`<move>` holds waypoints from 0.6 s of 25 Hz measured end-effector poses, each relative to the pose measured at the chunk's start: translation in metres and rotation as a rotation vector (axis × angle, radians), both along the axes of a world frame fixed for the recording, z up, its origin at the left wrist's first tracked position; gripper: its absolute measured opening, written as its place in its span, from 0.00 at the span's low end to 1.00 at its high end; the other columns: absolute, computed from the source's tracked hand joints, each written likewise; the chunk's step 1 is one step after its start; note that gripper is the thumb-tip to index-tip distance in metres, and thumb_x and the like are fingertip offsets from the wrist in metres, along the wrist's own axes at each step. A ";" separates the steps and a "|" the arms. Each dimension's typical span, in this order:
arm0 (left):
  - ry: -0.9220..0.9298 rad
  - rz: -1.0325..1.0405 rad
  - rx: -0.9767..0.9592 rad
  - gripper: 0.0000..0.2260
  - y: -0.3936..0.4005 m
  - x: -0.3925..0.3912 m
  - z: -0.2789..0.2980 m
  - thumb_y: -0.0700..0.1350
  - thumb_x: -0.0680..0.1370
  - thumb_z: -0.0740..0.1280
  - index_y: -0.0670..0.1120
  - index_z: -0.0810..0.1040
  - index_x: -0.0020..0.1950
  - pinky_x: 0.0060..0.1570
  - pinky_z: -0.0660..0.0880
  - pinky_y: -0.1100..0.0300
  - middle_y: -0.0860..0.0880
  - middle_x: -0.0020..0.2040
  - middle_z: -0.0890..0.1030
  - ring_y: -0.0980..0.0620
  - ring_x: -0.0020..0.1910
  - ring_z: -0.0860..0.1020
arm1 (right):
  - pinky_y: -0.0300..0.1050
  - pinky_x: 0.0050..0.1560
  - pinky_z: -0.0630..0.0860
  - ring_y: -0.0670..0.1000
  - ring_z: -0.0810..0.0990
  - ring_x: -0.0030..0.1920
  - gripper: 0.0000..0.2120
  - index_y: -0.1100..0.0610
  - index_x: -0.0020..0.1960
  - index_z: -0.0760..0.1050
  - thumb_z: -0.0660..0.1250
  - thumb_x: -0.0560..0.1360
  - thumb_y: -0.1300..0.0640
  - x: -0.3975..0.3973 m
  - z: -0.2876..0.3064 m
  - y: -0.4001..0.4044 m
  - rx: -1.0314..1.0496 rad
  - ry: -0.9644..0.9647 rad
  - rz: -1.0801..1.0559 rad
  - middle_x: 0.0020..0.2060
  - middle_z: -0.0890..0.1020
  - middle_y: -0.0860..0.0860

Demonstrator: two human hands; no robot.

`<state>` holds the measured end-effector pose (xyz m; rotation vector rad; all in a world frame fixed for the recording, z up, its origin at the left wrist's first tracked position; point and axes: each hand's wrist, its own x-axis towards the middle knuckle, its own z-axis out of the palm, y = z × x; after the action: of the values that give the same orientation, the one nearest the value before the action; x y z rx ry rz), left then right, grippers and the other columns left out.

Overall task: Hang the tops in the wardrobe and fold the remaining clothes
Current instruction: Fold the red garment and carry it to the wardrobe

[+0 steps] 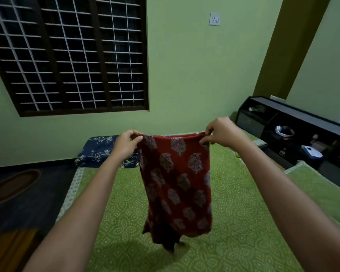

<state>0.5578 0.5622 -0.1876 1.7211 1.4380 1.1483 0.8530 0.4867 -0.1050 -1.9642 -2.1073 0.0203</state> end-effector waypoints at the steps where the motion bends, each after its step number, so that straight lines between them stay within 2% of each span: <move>1: -0.012 -0.015 -0.012 0.03 -0.002 0.009 0.009 0.41 0.79 0.65 0.45 0.76 0.51 0.40 0.77 0.59 0.48 0.46 0.79 0.51 0.41 0.79 | 0.32 0.26 0.71 0.40 0.78 0.25 0.15 0.60 0.39 0.80 0.77 0.67 0.48 0.009 0.000 0.000 0.005 0.088 -0.011 0.27 0.80 0.48; 3: -0.095 -0.055 -0.055 0.03 0.004 0.028 0.026 0.38 0.80 0.63 0.42 0.74 0.53 0.33 0.79 0.64 0.46 0.44 0.79 0.52 0.36 0.82 | 0.28 0.23 0.68 0.37 0.76 0.22 0.12 0.62 0.39 0.78 0.77 0.68 0.54 0.026 0.005 0.006 0.040 0.226 -0.024 0.27 0.81 0.51; 5: -0.148 -0.065 -0.092 0.04 0.023 0.051 0.035 0.36 0.79 0.63 0.41 0.73 0.53 0.36 0.81 0.61 0.44 0.44 0.79 0.49 0.36 0.84 | 0.30 0.23 0.71 0.40 0.77 0.21 0.11 0.64 0.41 0.74 0.76 0.69 0.61 0.045 0.007 0.024 0.109 0.425 -0.044 0.28 0.80 0.55; 7: -0.142 -0.054 -0.150 0.04 0.054 0.077 0.027 0.35 0.79 0.63 0.39 0.73 0.54 0.41 0.82 0.57 0.41 0.47 0.79 0.44 0.41 0.84 | 0.34 0.23 0.74 0.44 0.78 0.21 0.11 0.63 0.45 0.72 0.74 0.69 0.67 0.064 -0.007 0.059 0.142 0.590 -0.103 0.31 0.79 0.57; 9: -0.115 -0.045 -0.249 0.04 0.094 0.104 -0.002 0.34 0.80 0.62 0.39 0.72 0.54 0.45 0.80 0.53 0.38 0.50 0.78 0.41 0.46 0.83 | 0.40 0.26 0.79 0.49 0.81 0.25 0.11 0.63 0.53 0.73 0.69 0.73 0.70 0.083 -0.041 0.109 0.053 0.644 -0.185 0.37 0.80 0.59; 10: -0.085 -0.037 -0.293 0.03 0.118 0.119 -0.021 0.34 0.80 0.62 0.39 0.71 0.53 0.45 0.80 0.53 0.37 0.52 0.77 0.41 0.46 0.82 | 0.45 0.30 0.81 0.54 0.82 0.29 0.11 0.65 0.56 0.73 0.66 0.75 0.71 0.094 -0.062 0.139 -0.029 0.675 -0.236 0.41 0.81 0.62; 12: 0.023 0.003 -0.326 0.01 0.167 0.142 -0.055 0.35 0.79 0.63 0.40 0.71 0.50 0.44 0.80 0.50 0.37 0.52 0.79 0.45 0.42 0.81 | 0.58 0.43 0.81 0.64 0.82 0.39 0.05 0.68 0.49 0.74 0.60 0.78 0.72 0.112 -0.100 0.195 -0.179 0.788 -0.339 0.46 0.81 0.67; 13: 0.087 0.019 -0.314 0.02 0.192 0.153 -0.068 0.35 0.79 0.63 0.41 0.72 0.48 0.45 0.80 0.49 0.38 0.51 0.80 0.47 0.40 0.80 | 0.62 0.48 0.79 0.65 0.81 0.42 0.08 0.67 0.44 0.73 0.57 0.78 0.73 0.121 -0.114 0.221 -0.198 0.825 -0.392 0.47 0.80 0.69; 15: 0.177 0.054 -0.240 0.03 0.240 0.172 -0.077 0.37 0.79 0.64 0.43 0.73 0.47 0.46 0.79 0.50 0.40 0.50 0.81 0.48 0.41 0.80 | 0.61 0.50 0.79 0.61 0.80 0.41 0.13 0.62 0.37 0.72 0.57 0.77 0.74 0.135 -0.130 0.273 -0.141 0.787 -0.400 0.45 0.81 0.68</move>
<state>0.7302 0.8020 -0.2650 1.6547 1.6646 0.8274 0.9882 0.7594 -0.2346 -1.9598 -1.2270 0.7462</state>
